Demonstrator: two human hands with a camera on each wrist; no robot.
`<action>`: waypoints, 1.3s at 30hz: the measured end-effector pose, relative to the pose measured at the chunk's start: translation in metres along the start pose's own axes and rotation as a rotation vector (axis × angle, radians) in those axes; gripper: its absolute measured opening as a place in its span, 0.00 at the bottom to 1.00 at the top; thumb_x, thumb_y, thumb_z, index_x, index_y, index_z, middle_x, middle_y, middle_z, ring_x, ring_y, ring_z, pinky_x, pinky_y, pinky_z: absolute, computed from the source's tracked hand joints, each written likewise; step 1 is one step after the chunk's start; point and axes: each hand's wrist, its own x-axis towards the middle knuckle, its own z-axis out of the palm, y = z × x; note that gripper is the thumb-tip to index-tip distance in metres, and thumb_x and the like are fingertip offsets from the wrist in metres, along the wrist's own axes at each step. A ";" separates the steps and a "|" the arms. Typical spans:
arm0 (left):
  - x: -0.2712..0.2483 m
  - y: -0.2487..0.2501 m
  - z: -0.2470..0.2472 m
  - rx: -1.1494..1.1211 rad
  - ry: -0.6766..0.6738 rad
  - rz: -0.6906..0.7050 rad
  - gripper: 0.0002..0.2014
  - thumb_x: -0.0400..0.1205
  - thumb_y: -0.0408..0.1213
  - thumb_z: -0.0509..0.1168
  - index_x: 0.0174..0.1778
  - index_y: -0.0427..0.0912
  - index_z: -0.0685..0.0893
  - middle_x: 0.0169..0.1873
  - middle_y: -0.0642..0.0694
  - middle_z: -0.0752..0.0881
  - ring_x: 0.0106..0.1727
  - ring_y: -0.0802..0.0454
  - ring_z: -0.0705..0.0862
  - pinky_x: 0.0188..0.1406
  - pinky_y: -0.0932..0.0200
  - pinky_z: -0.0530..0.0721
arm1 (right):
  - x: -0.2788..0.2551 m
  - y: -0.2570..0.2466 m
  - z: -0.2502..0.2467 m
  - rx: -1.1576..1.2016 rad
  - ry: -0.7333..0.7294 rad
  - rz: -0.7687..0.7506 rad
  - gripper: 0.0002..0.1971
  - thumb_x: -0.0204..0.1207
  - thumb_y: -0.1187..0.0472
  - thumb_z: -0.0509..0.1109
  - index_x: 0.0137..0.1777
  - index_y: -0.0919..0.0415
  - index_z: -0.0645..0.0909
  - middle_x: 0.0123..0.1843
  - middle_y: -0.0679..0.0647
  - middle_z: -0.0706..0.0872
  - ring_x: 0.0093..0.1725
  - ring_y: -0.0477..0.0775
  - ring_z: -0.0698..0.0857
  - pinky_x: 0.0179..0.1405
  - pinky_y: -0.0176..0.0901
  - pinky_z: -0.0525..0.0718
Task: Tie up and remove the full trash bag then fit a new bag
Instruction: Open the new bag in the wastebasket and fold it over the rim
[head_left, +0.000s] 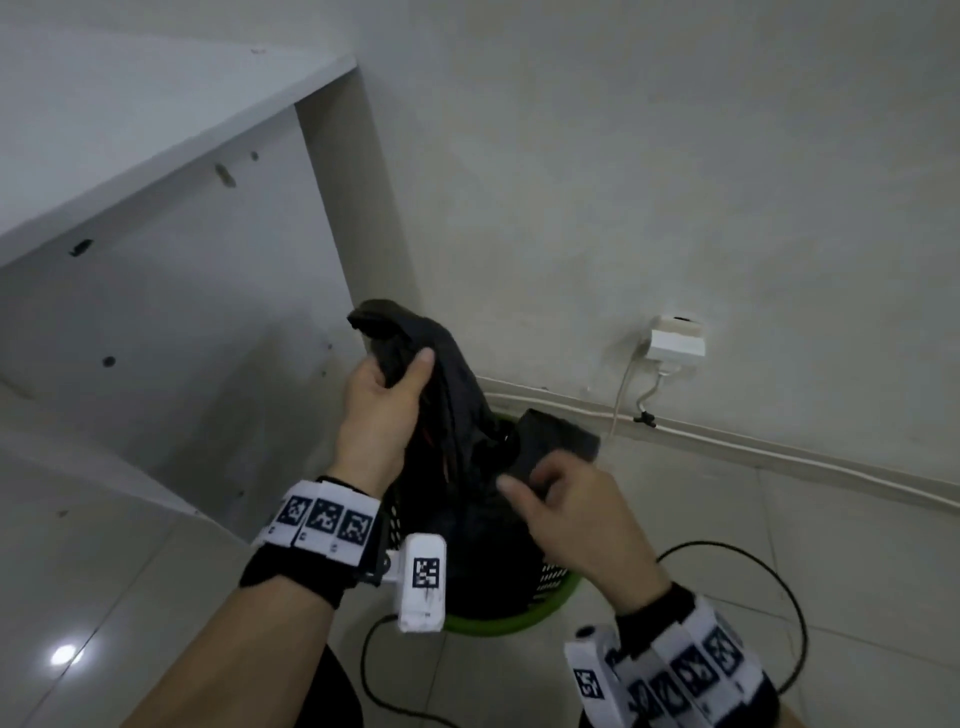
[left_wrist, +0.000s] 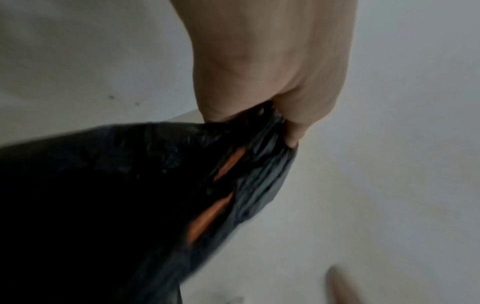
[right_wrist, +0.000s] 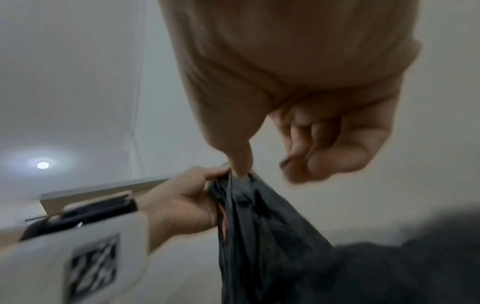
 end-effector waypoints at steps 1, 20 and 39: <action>-0.003 -0.002 0.001 0.084 -0.065 0.028 0.11 0.84 0.38 0.69 0.59 0.39 0.88 0.51 0.44 0.93 0.51 0.50 0.92 0.47 0.59 0.91 | 0.001 -0.007 -0.008 -0.031 0.124 -0.111 0.22 0.70 0.30 0.72 0.46 0.48 0.78 0.30 0.47 0.83 0.32 0.47 0.83 0.36 0.48 0.86; 0.046 0.011 -0.114 0.229 0.019 -0.233 0.11 0.86 0.34 0.58 0.48 0.45 0.87 0.44 0.40 0.90 0.46 0.43 0.89 0.47 0.55 0.87 | 0.083 0.053 -0.113 0.775 0.367 0.391 0.10 0.79 0.72 0.63 0.46 0.60 0.85 0.43 0.60 0.88 0.39 0.57 0.87 0.30 0.40 0.87; -0.029 -0.105 -0.083 1.419 -1.303 0.045 0.11 0.85 0.43 0.61 0.58 0.50 0.87 0.39 0.62 0.83 0.41 0.55 0.81 0.43 0.62 0.80 | 0.083 0.106 -0.075 0.373 0.489 0.382 0.11 0.77 0.71 0.67 0.59 0.65 0.78 0.50 0.62 0.81 0.49 0.58 0.80 0.46 0.46 0.76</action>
